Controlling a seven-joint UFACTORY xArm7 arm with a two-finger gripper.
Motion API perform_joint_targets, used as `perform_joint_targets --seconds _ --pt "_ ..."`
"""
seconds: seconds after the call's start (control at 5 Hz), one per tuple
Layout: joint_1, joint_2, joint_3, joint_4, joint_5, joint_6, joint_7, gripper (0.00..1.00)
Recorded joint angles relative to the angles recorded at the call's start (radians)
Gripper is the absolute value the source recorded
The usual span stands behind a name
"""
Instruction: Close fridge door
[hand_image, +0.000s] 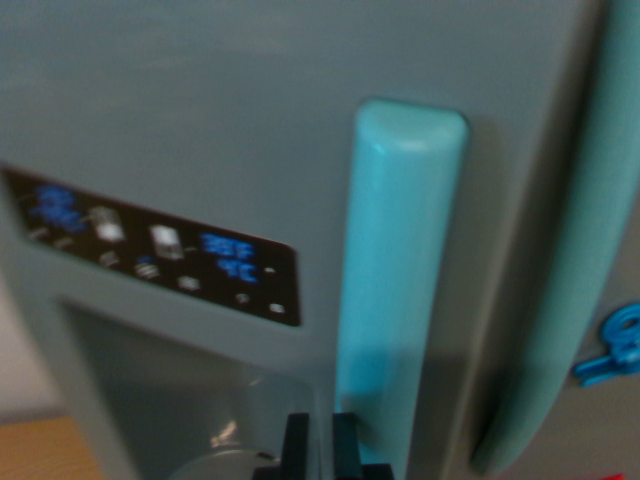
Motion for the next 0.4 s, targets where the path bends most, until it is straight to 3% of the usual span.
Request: perform_joint_targets --seconds 0.2,0.4 --pt "0.0 0.051 -0.025 0.039 0.0 0.0 0.0 1.0" --pt "0.0 0.051 -0.025 0.039 0.0 0.0 0.0 1.0"
